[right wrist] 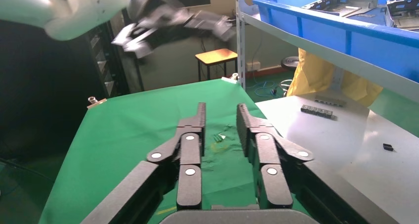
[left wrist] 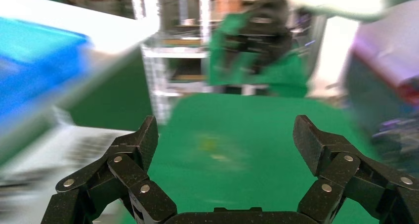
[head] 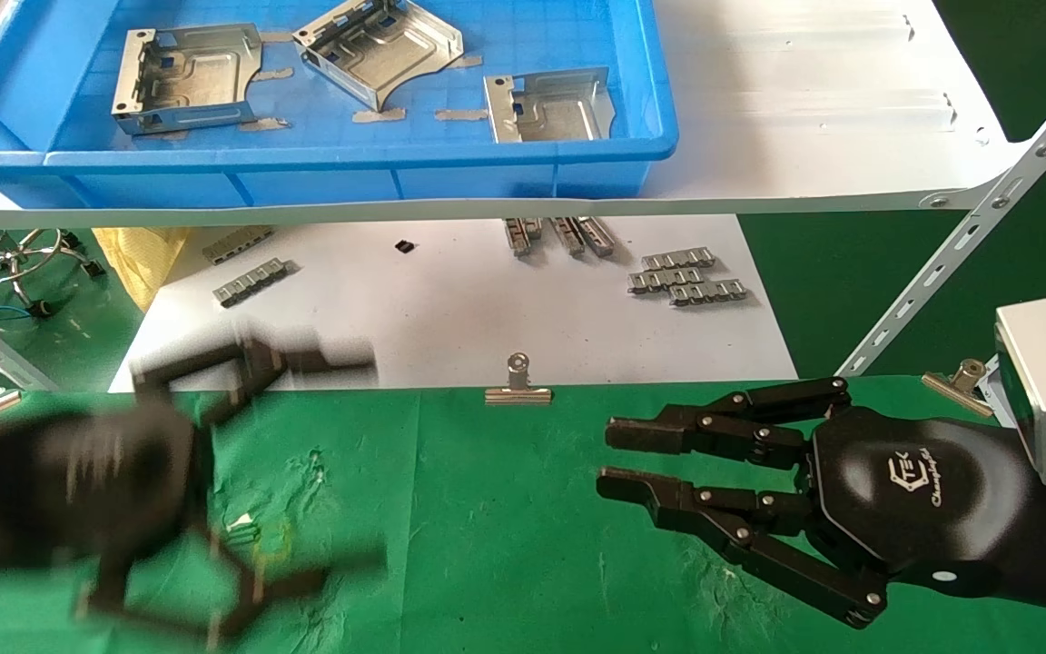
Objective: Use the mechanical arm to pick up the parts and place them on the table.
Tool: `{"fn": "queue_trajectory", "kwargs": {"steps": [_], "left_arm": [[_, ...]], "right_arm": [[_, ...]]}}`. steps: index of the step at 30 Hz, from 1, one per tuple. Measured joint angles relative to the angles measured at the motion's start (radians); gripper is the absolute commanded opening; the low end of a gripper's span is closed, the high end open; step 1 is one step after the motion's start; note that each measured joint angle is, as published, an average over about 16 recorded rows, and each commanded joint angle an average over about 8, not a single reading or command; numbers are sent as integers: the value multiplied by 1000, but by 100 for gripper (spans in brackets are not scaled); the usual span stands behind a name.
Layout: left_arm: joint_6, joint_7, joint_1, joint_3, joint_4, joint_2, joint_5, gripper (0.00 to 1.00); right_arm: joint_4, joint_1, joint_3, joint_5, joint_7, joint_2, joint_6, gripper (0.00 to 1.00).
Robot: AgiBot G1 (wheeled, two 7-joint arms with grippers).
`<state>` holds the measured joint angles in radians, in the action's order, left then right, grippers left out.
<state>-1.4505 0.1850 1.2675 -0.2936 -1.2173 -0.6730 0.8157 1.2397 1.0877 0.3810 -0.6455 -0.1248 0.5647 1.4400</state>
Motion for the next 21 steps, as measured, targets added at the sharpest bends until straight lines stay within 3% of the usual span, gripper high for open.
{"fn": "queue_trajectory", "kwargs": {"steps": [9, 21], "left_arm": [[99, -52, 332, -60, 355, -181, 164, 100], [409, -190, 655, -156, 927, -455, 389, 100]], "right_arm": [[0, 0, 0, 0, 0, 0, 0, 0], [0, 0, 0, 0, 0, 0, 0, 0]]}}
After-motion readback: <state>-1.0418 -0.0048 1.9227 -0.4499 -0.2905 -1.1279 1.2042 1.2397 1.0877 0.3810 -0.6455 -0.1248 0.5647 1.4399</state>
